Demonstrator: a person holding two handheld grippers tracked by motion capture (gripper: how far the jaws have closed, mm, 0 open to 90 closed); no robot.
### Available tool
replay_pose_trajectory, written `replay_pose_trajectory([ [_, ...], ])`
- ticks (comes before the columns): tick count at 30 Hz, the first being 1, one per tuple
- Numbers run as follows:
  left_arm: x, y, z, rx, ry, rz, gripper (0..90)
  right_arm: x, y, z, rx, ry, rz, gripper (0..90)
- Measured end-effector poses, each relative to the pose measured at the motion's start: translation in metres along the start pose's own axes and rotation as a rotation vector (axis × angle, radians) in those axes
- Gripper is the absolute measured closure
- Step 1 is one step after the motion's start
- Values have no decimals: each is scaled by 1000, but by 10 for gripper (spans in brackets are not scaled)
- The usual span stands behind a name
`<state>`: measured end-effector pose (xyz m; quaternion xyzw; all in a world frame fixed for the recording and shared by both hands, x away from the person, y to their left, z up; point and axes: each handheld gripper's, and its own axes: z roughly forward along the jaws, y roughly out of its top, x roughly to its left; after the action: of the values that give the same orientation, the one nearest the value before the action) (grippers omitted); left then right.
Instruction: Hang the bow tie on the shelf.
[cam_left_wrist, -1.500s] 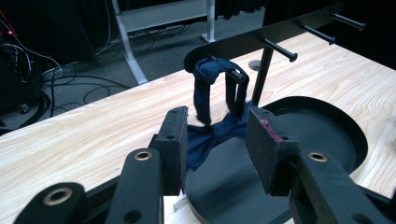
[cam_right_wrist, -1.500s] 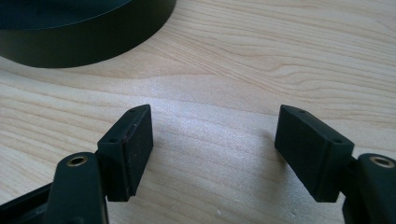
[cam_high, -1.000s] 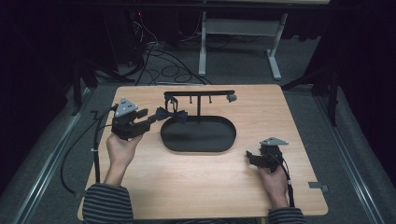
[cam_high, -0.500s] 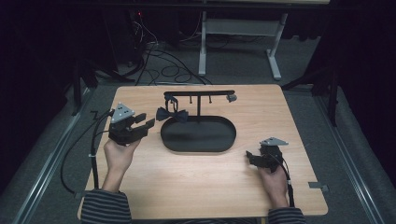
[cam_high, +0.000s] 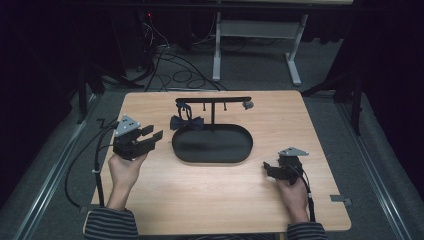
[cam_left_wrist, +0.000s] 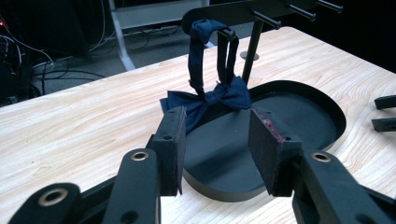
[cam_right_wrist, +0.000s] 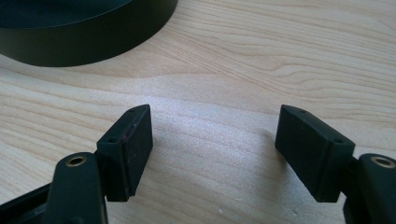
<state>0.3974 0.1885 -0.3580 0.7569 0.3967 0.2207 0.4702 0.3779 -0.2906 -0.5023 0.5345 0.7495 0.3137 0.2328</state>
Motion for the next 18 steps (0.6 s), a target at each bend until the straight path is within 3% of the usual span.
replay_pose_trajectory([
  [18,-1,-15,-1,22,10,6,571,0,0,0,0,0,-1,287],
])
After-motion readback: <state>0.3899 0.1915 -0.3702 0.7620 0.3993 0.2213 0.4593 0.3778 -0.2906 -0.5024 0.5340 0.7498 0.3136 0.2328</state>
